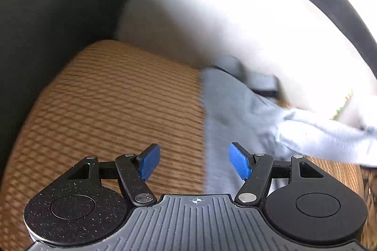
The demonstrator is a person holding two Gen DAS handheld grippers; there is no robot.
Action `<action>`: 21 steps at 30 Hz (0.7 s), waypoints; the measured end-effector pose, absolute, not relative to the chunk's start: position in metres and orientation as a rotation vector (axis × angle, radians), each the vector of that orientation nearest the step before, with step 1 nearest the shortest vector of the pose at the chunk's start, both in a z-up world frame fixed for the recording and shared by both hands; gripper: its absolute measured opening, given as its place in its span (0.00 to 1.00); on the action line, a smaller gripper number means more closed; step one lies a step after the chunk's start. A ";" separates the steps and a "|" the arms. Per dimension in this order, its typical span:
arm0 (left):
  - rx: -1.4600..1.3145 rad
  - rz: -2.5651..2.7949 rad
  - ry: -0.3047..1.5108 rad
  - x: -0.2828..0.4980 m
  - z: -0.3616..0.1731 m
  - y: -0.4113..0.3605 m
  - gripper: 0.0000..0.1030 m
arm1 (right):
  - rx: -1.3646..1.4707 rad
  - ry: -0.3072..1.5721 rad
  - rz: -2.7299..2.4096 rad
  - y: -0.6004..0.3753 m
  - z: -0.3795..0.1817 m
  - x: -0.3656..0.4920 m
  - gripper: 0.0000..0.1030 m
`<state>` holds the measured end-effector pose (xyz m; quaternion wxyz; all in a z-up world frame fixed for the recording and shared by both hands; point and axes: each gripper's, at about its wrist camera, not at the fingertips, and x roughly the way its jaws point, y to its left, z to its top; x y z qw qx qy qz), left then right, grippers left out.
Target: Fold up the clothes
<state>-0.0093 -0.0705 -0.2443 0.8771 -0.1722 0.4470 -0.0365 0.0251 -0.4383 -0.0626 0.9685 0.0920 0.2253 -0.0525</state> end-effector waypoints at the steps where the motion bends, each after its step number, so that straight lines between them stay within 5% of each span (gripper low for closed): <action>1: -0.331 -0.105 0.943 -0.008 -0.244 -0.087 0.76 | 0.220 0.472 -0.136 -0.452 -0.071 0.008 0.12; 11: -0.144 -0.362 1.033 -0.003 -0.249 -0.243 0.76 | 0.475 0.628 -0.195 -0.511 -0.169 -0.060 0.12; 21: -0.120 -0.325 1.064 -0.004 -0.262 -0.284 0.76 | 0.412 0.468 -0.200 -0.617 -0.138 -0.020 0.13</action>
